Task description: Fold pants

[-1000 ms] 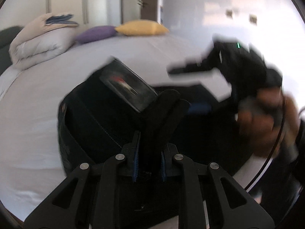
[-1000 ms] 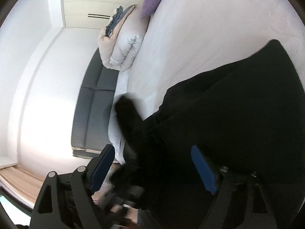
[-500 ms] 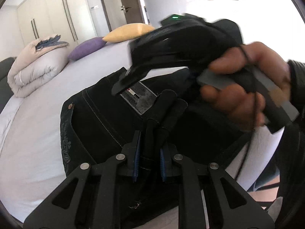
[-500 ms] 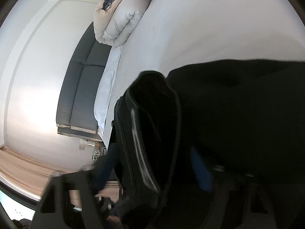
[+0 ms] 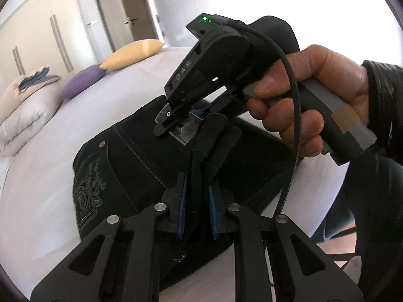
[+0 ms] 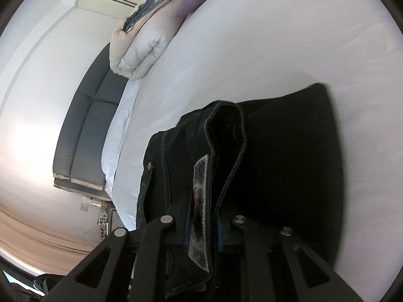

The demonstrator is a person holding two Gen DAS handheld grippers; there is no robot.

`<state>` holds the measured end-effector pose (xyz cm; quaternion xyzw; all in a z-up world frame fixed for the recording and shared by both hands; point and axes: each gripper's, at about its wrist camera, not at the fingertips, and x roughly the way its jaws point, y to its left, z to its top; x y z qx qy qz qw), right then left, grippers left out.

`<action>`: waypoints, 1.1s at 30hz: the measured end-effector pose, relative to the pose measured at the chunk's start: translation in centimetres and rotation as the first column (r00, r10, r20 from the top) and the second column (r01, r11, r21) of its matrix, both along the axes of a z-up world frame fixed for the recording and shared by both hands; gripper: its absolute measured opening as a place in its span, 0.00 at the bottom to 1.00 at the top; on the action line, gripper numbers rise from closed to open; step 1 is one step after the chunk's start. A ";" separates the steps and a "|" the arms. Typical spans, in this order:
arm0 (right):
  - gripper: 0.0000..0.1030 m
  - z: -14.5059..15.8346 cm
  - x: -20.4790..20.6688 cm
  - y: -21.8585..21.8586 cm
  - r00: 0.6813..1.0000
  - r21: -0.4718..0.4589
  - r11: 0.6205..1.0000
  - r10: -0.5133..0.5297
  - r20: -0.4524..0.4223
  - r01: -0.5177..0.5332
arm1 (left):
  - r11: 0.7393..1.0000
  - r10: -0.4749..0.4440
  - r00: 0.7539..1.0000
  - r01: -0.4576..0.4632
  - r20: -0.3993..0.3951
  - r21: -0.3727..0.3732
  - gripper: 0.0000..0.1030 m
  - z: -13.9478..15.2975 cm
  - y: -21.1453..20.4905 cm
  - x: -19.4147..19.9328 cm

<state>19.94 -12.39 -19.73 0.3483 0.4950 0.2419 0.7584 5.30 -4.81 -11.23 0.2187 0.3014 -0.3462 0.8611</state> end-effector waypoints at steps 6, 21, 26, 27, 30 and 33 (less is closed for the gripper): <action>0.15 0.8 -0.8 -2.3 0.999 -0.012 0.999 -0.029 0.018 0.029 | 0.998 -0.057 0.998 0.056 0.009 0.007 0.14 -0.1 -1.4 -0.9; 0.15 -1.6 -2.2 -5.1 0.996 0.005 0.997 -0.083 -0.032 0.083 | 0.993 -0.113 0.993 0.114 -0.042 0.019 0.14 -2.0 0.0 -0.3; 0.18 -2.3 -2.6 -5.6 0.995 0.058 0.993 -0.100 -0.014 0.100 | 0.994 -0.106 0.989 0.104 -0.107 -0.029 0.16 -2.1 0.9 0.5; 0.20 -2.2 -2.8 -5.9 0.994 0.071 0.991 -0.112 -0.013 0.112 | 0.993 -0.108 0.985 0.103 -0.131 -0.049 0.17 -1.8 1.6 0.6; 0.32 -1.2 -3.6 -7.0 0.986 0.047 0.985 -0.168 -0.013 0.168 | 0.982 -0.132 0.971 0.101 -0.201 -0.157 0.18 -0.3 4.8 1.3; 0.43 0.9 -5.2 -8.0 0.965 -0.057 0.963 -0.262 0.015 0.262 | 0.971 -0.103 0.965 0.044 -0.243 -0.236 0.18 0.1 9.0 2.7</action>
